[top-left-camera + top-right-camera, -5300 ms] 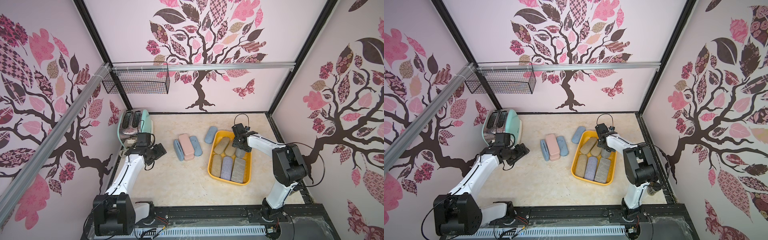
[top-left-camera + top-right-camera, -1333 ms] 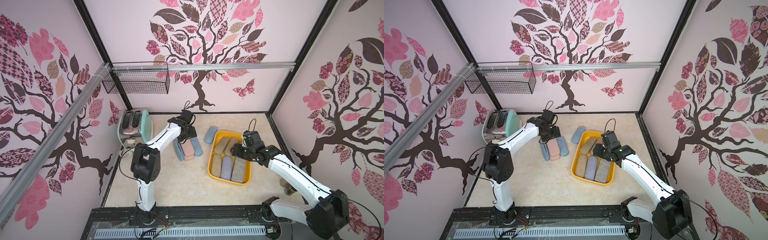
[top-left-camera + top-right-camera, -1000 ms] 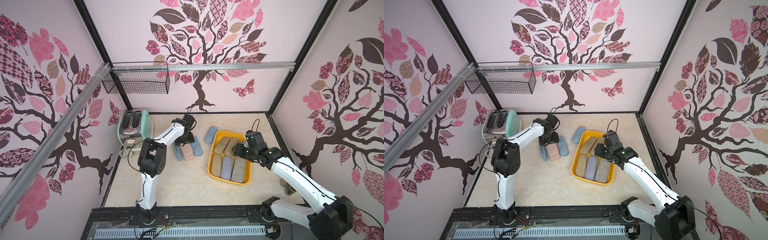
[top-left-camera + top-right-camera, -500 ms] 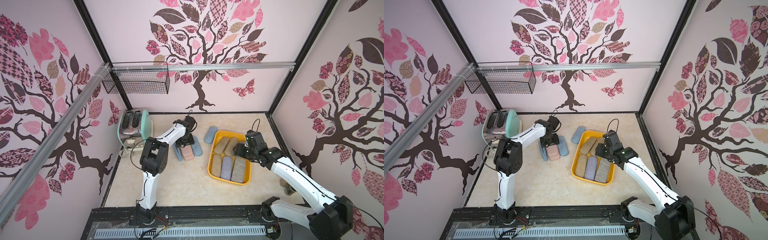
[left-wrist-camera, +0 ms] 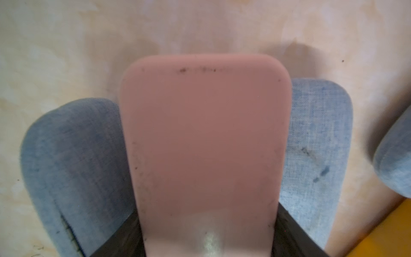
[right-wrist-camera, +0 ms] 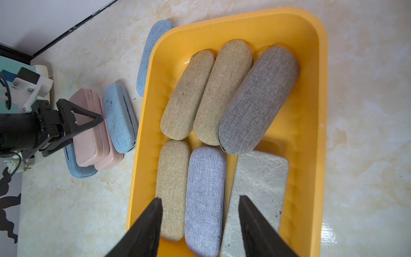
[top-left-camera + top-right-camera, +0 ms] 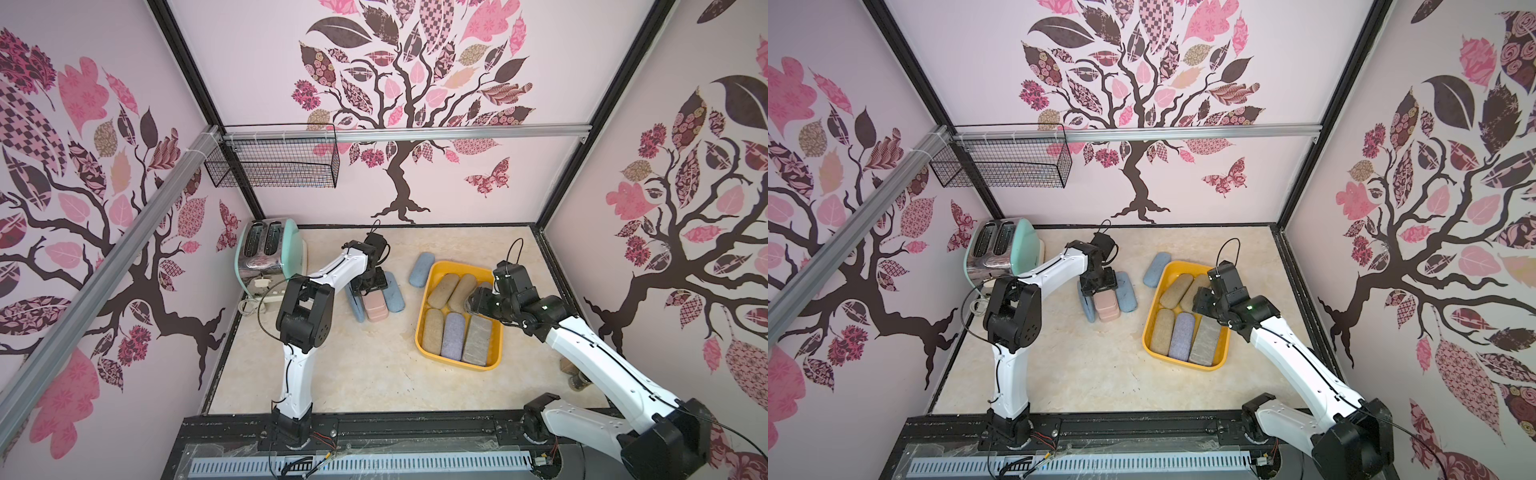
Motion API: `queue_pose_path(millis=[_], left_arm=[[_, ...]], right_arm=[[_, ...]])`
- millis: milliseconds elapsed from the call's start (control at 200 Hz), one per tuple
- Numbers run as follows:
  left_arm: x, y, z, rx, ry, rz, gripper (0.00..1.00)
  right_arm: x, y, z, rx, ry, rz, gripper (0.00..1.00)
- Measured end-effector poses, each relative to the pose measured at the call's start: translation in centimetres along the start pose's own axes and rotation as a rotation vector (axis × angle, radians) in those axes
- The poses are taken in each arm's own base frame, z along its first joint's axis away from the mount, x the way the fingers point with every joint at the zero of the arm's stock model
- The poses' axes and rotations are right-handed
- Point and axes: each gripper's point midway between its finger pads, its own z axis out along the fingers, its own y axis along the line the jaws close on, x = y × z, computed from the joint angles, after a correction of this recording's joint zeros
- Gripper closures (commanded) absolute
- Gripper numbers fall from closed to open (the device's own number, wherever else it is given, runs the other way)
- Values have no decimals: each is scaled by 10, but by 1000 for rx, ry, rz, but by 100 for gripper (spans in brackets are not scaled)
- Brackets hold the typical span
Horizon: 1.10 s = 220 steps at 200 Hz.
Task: Put the glasses cases into the storage boxes
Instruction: Pick up the glasses case, then place the glasses case in the storage box.
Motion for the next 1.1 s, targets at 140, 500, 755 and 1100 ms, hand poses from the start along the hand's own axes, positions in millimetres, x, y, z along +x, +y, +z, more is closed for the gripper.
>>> queue_pose_path(millis=[140,500,755,1100], left_arm=[[0,-4,-18,34,-17,1,38],[82,-131,-144,363,-123,284,37],[220,-236,-112,452,62,571,38],[239,-260,-63,391,116,584,39]], right_arm=[[-11,4,-11,-4,-33,2,41],[-114,-34,-101,112,-311,164,38],[-129,-22,-144,77,-383,155,38],[-88,-31,-126,70,-256,146,39]])
